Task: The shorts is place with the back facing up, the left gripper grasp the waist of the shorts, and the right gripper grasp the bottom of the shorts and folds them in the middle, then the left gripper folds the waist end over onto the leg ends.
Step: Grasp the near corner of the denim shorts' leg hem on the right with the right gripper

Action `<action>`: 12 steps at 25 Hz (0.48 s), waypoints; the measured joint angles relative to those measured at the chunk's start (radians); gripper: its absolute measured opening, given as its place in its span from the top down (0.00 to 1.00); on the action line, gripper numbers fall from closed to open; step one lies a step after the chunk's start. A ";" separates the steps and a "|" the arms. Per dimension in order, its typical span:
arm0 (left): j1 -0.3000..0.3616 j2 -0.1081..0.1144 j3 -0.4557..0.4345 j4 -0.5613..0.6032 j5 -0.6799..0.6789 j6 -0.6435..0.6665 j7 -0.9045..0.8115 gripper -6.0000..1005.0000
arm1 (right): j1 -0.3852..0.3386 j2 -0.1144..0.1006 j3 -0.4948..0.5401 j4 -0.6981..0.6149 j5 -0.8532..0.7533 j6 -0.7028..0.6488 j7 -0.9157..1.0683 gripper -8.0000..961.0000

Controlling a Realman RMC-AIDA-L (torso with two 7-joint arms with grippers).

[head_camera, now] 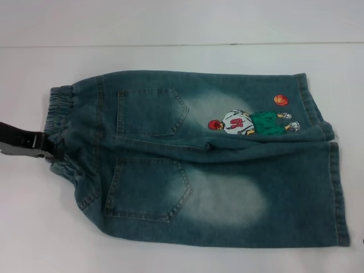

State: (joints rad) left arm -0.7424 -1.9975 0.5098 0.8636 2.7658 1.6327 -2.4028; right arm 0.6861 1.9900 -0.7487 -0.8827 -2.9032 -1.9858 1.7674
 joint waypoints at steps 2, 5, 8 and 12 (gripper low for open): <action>-0.003 0.000 0.000 0.000 0.000 0.004 -0.001 0.96 | 0.007 0.000 -0.007 0.022 -0.001 0.003 0.000 0.14; -0.004 -0.001 0.002 0.000 0.000 0.005 -0.001 0.96 | 0.011 0.005 -0.014 0.026 -0.002 0.004 0.000 0.17; -0.005 -0.001 0.004 -0.001 0.000 0.006 -0.001 0.96 | 0.016 0.006 -0.026 0.027 -0.002 0.012 0.008 0.18; -0.005 0.000 0.004 -0.004 0.000 0.000 -0.001 0.96 | 0.025 0.008 -0.052 0.027 -0.003 0.022 0.027 0.18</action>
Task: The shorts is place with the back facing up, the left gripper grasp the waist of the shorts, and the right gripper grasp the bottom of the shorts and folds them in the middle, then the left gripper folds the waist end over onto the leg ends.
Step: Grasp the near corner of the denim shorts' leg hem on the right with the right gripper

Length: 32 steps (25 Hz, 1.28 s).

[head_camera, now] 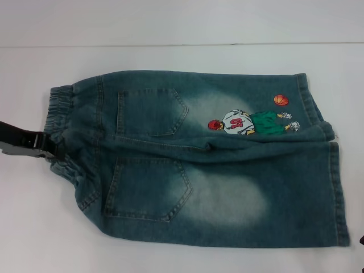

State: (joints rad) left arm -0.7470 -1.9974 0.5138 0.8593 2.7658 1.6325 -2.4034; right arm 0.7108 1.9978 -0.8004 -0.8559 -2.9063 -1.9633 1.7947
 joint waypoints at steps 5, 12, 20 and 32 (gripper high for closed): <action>0.001 0.000 -0.002 -0.002 0.000 -0.003 0.005 0.96 | 0.007 0.002 -0.035 0.000 -0.002 0.024 0.037 0.19; 0.001 0.000 -0.003 0.000 0.000 -0.001 0.007 0.96 | 0.013 0.009 -0.064 0.001 -0.002 0.047 0.062 0.20; 0.001 0.000 0.000 -0.002 0.000 -0.002 0.007 0.96 | 0.031 0.017 -0.085 0.034 -0.002 0.071 0.070 0.21; 0.003 0.000 0.002 -0.003 0.000 -0.004 0.009 0.96 | 0.038 0.021 -0.113 0.037 -0.012 0.084 0.088 0.23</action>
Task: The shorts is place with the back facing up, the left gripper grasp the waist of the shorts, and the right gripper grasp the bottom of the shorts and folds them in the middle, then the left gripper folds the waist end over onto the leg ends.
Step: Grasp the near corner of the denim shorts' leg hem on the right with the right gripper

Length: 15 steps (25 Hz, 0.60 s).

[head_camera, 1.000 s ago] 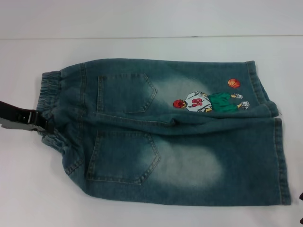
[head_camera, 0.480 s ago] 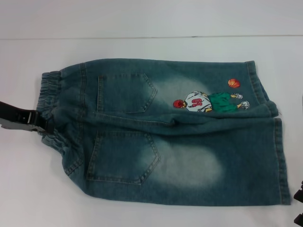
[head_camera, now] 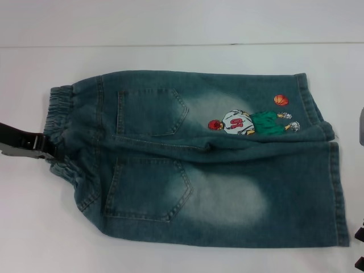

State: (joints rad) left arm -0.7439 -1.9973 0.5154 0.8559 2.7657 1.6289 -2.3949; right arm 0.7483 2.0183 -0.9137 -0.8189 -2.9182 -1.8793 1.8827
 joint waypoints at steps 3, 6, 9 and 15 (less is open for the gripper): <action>-0.001 -0.001 0.000 0.000 0.000 0.000 0.000 0.96 | 0.001 0.002 -0.007 0.001 0.000 0.011 0.005 0.23; -0.002 -0.002 0.000 0.000 0.000 0.000 0.001 0.96 | 0.003 0.004 -0.007 0.002 0.001 0.013 0.005 0.24; -0.003 -0.003 0.000 0.000 0.000 0.000 0.002 0.96 | 0.006 0.005 -0.007 0.003 0.002 0.019 0.006 0.24; -0.001 -0.003 0.000 -0.001 0.000 0.000 0.006 0.96 | 0.020 0.007 -0.007 0.033 0.000 0.045 0.005 0.25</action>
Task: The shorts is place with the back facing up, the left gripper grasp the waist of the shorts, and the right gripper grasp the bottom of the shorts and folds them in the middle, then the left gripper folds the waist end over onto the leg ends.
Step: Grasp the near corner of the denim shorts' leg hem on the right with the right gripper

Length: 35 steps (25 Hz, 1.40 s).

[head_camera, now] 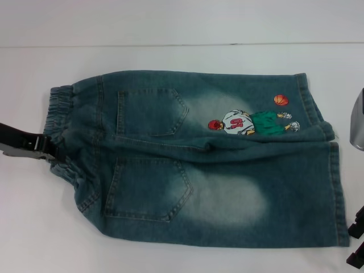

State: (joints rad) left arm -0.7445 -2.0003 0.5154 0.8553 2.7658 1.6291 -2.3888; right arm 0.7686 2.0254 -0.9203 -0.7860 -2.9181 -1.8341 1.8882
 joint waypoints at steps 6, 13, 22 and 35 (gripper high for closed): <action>0.001 0.000 0.000 -0.001 0.000 0.000 0.002 0.96 | 0.008 0.000 0.007 0.006 0.007 0.004 -0.007 0.26; 0.001 0.000 0.000 -0.001 0.000 0.000 0.005 0.96 | 0.014 0.005 0.014 0.002 0.040 0.001 -0.019 0.27; 0.003 0.000 0.000 -0.002 0.000 -0.002 0.006 0.96 | 0.025 0.002 0.007 -0.002 0.086 0.000 -0.027 0.28; 0.005 0.001 -0.002 -0.002 0.000 -0.002 0.008 0.96 | 0.031 0.008 0.000 -0.002 0.081 0.006 -0.047 0.45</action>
State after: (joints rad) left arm -0.7393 -1.9997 0.5135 0.8528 2.7657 1.6275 -2.3807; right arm 0.7992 2.0330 -0.9204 -0.7881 -2.8373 -1.8286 1.8407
